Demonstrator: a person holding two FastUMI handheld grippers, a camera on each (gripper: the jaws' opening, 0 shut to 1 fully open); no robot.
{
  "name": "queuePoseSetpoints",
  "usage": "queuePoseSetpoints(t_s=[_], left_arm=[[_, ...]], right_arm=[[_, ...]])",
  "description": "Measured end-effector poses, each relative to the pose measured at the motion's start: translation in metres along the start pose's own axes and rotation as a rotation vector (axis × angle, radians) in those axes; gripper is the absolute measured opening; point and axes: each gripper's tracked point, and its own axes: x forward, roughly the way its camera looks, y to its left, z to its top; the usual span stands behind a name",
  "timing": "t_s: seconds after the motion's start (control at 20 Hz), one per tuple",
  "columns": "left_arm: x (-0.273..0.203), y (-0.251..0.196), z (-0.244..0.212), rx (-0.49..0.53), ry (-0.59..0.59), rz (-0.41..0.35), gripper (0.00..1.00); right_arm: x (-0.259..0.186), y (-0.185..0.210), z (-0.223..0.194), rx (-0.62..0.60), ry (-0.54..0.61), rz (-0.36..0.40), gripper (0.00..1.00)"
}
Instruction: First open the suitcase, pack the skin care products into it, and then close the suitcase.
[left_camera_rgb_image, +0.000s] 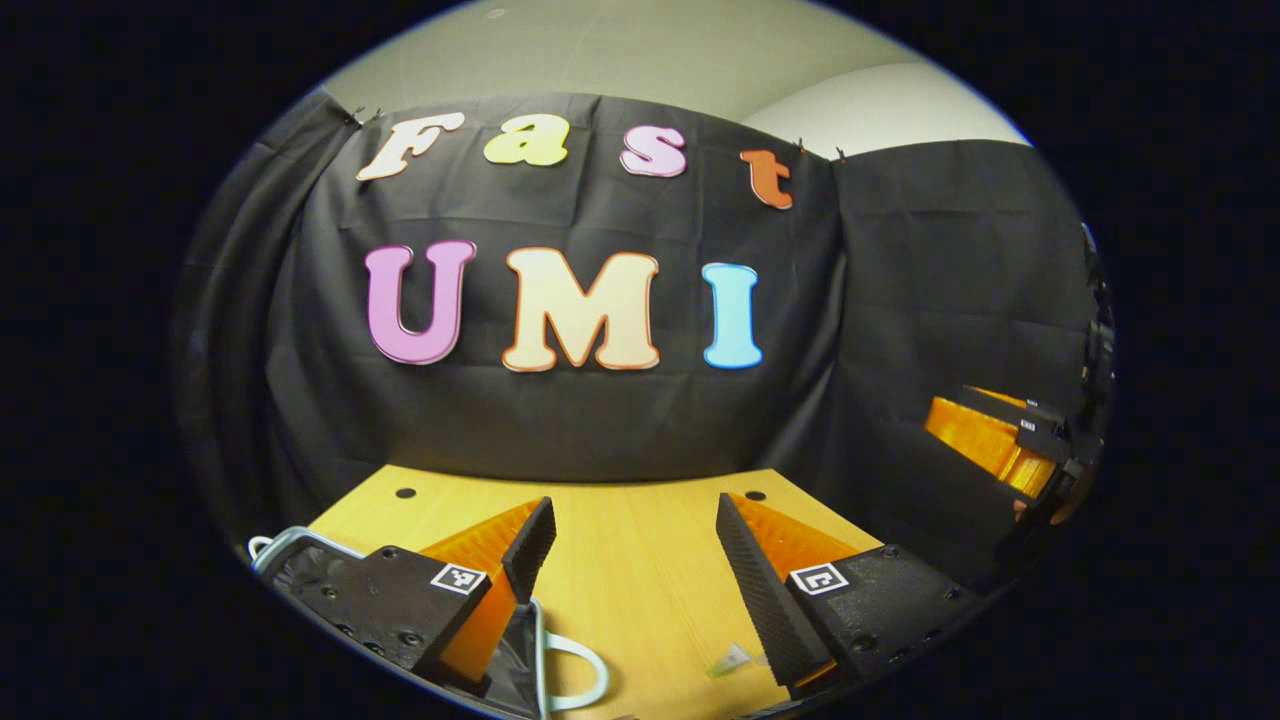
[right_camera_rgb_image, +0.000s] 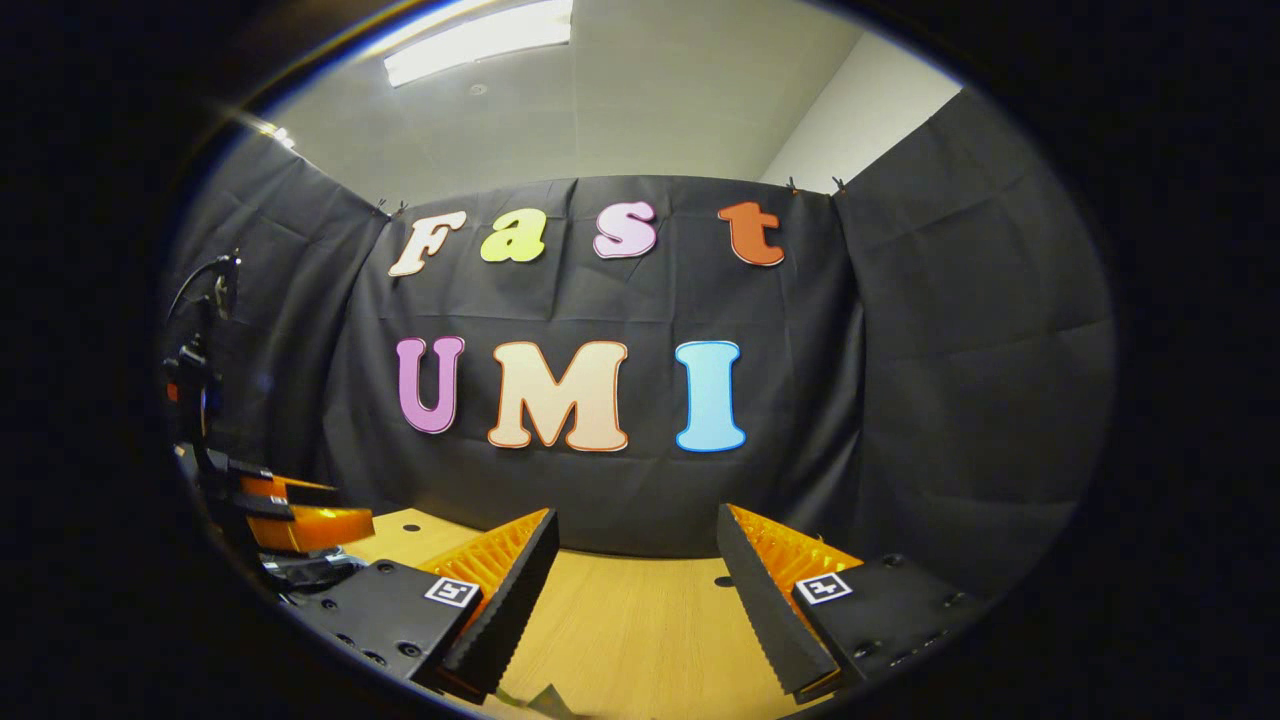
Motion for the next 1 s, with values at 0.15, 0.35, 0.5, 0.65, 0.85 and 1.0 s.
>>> queuePoseSetpoints(t_s=[0.15,0.35,0.5,0.65,0.85,1.0], left_arm=[[0.002,-0.021,-0.042,-0.02,0.09,-0.024,0.95],[-0.004,-0.046,-0.085,-0.02,0.198,-0.047,0.94],[-0.002,-0.058,-0.122,-0.028,0.271,-0.061,0.94],[-0.003,-0.068,-0.158,-0.035,0.342,-0.08,0.91],[0.0,-0.082,-0.198,-0.07,0.422,-0.108,0.8],[-0.005,-0.086,-0.222,-0.092,0.471,-0.118,0.71]], right_arm=[[-0.002,-0.008,0.001,-0.003,-0.004,0.011,0.98],[-0.003,-0.011,-0.009,-0.011,0.011,0.022,0.98],[-0.003,-0.012,-0.019,-0.03,0.033,0.034,0.98],[-0.004,-0.016,-0.026,-0.051,0.044,0.032,0.98],[-0.003,-0.016,-0.042,-0.073,0.082,0.038,0.98],[-0.004,-0.012,-0.05,-0.078,0.1,0.055,0.99]])
